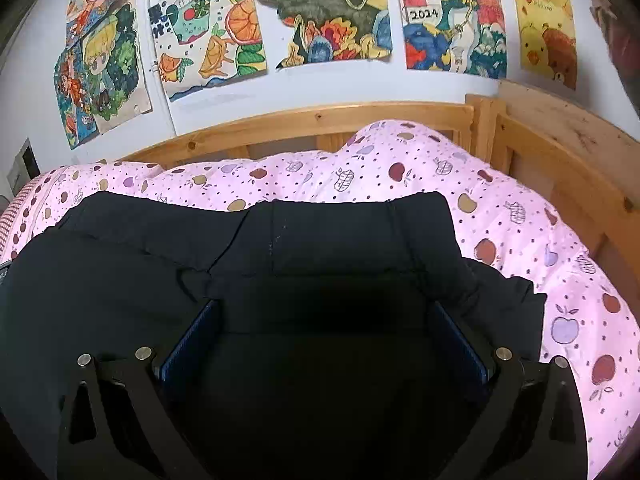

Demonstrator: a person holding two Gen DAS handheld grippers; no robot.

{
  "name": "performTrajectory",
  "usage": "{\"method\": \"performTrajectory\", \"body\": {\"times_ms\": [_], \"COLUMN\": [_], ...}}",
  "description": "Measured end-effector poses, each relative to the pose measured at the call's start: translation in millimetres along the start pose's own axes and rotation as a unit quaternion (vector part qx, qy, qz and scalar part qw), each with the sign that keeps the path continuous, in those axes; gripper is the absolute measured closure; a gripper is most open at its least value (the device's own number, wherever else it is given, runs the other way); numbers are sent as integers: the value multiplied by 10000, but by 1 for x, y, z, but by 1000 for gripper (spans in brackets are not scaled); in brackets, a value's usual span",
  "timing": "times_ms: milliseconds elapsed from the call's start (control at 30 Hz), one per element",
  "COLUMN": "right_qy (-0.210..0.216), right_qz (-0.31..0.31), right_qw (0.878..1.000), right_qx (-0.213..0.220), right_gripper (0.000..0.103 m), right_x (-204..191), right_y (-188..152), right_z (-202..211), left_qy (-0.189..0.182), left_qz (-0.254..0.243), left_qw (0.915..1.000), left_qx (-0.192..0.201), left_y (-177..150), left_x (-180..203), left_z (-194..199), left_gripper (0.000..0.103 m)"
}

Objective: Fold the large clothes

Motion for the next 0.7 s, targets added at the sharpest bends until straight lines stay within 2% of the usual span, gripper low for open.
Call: {"method": "performTrajectory", "body": {"times_ms": [100, 200, 267, 400, 467, 567, 700], "right_qy": [-311, -916, -1289, -1236, -1246, -1309, -1352], "right_qz": [231, 678, 984, 1413, 1644, 1941, 2242], "right_qw": [9992, 9932, 9855, 9768, 9704, 9610, 9488], "right_qx": [108, 235, 503, 1033, 1253, 1473, 1766], "right_gripper": [2, 2, 2, 2, 2, 2, 2], "right_x": [-7, -21, -31, -43, -47, -54, -64], "right_y": [1, 8, 13, 22, 25, 29, 38], "right_z": [8, 21, 40, 81, 98, 120, 146], "left_qy": [24, -36, 33, 269, 260, 223, 421], "left_qz": [-27, 54, 105, -9, -108, -299, -602], "left_qw": [10000, 9999, 9997, 9996, 9995, 9992, 9965], "left_qx": [-10, -117, -201, 32, 121, 152, 400], "left_y": [-1, 0, 3, 9, 11, 14, 15], "left_x": [0, -5, -8, -7, -8, -10, -15], "left_z": [2, 5, 13, 48, 66, 89, 121], "left_gripper": [0, 0, 0, 0, 0, 0, 0]}}
Point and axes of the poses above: each gripper's, at about its wrist camera, not at the fingertips, and z roughly against the way its jaws point, x to its right, y to its top, the point moved 1 cm from there along -z, roughly the way its jaws point, and after that the axes turned 5 degrees about x, right-handed, at the moved point
